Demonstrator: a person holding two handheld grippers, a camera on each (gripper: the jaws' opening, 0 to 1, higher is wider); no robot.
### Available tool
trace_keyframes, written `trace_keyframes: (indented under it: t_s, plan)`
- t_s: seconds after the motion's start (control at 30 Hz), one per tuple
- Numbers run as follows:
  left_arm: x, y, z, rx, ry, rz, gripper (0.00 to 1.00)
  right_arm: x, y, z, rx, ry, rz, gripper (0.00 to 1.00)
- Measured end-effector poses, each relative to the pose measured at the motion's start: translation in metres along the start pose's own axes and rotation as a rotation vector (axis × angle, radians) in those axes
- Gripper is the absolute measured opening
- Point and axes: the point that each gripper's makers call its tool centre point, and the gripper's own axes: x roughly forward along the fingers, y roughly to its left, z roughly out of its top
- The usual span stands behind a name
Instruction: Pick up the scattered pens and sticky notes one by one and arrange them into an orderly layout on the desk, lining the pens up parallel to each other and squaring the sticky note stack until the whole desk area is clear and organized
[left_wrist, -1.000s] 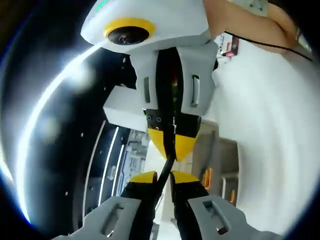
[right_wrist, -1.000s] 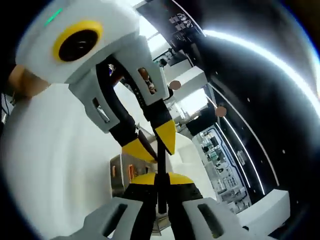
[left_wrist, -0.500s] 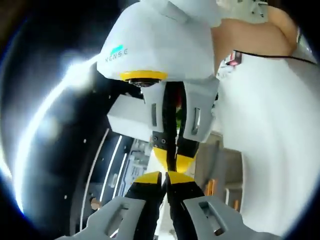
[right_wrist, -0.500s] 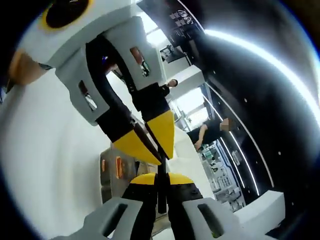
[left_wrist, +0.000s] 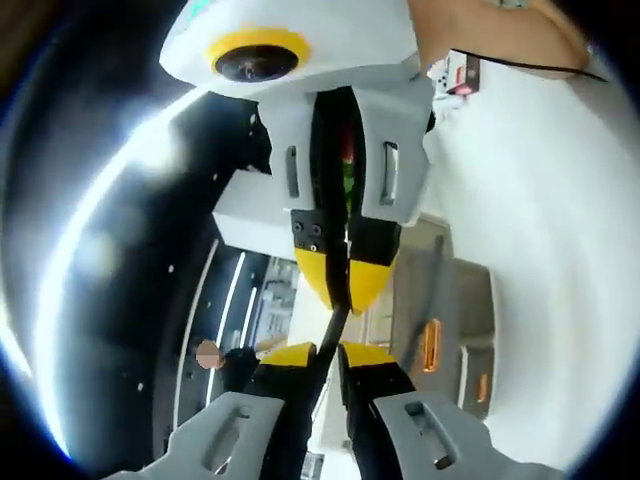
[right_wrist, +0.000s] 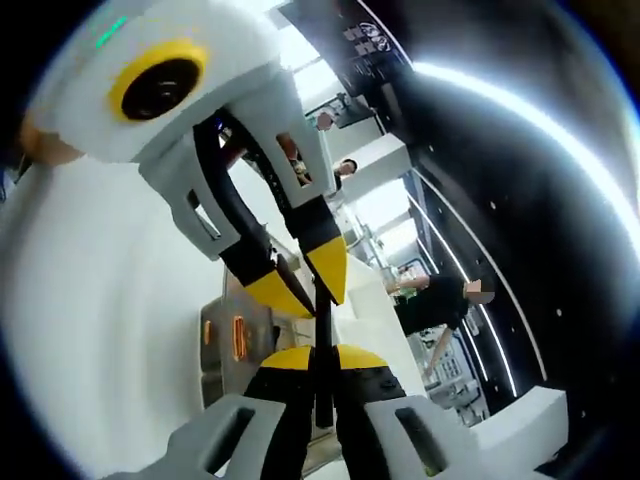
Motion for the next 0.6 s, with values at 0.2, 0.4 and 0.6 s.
trace_keyframes:
  t_s: [0.2, 0.4, 0.6]
  plan:
    - [0.003, -0.002, -0.01, 0.009, 0.027, 0.002, 0.17, 0.0, 0.0, 0.001, -0.009, -0.005, 0.003, 0.08]
    - [0.005, -0.006, -0.015, 0.011, 0.047, -0.019, 0.11, 0.004, 0.006, -0.002, -0.029, 0.005, 0.026, 0.08]
    - [0.006, -0.009, -0.018, 0.011, 0.055, -0.031, 0.11, 0.006, 0.008, -0.003, -0.026, 0.004, 0.039, 0.09]
